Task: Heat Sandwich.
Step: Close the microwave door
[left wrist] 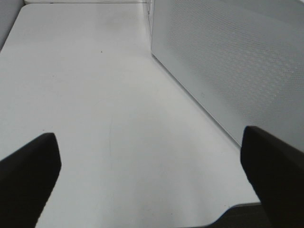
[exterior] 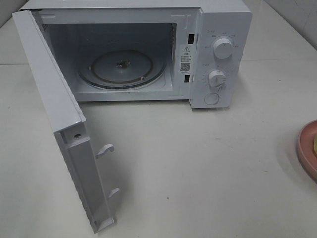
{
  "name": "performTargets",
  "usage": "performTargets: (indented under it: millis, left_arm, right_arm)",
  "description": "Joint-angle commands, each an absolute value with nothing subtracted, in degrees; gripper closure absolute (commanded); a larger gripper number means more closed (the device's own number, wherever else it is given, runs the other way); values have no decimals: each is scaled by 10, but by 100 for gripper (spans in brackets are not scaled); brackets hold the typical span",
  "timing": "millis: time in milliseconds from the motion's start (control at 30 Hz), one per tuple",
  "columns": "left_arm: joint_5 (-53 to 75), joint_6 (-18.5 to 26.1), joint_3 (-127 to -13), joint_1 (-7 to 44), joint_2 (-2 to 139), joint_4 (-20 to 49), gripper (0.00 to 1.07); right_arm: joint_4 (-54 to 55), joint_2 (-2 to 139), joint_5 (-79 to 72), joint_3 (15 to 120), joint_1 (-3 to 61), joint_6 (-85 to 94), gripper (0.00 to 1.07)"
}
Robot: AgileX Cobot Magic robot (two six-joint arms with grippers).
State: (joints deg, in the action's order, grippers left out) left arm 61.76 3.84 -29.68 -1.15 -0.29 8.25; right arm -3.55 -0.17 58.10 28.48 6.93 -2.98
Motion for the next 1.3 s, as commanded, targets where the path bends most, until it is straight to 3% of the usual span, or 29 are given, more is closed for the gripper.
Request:
performTargets:
  millis: [33,233,433,500,533,600,667,700,800,833,900,1300]
  left_arm:
    - [613,35,-296,-14,-12,97,9]
    - [594,25,-312,-14,-5,101,12]
    - [553,26,-327,-14,45,101,24]
    - [534,26,-327,-14,77,101,37]
    - [534,26,-327,-14,77,101,37]
    - [521,26,-327,-14,100,101,49]
    - [505,26,-327,-14,134,100,65]
    - [505,26,-327,-14,134,100,65]
    - [473,26,-327,-14,186,99,93]
    - [473,26,-327,-14,186,99,93]
    - [443,32,-324,-14,225,98,107]
    - [159,88,-210,-14,317,106,107]
  right_arm:
    - [-35,-18,571,284,67,-22,32]
    - [-35,-18,571,284,67,-22,32]
    - [-35,-18,571,284,67,-22,32]
    - [-35,-18,571,284,67,-22,32]
    - [-35,-18,571,284,67,-22,32]
    - [-35,-18,571,284,67,-22,32]
    - [-35,-18,571,284,67,-22,32]
    - [-35,-18,571,284,67,-22,32]
    - [-35,-18,571,284,67,-22,32]
    - [-35,-18,571,284,67,-22,32]
    - [-35,-18,571,284,67,-22,32]
    - [-36,-18,571,284,67,-23,32]
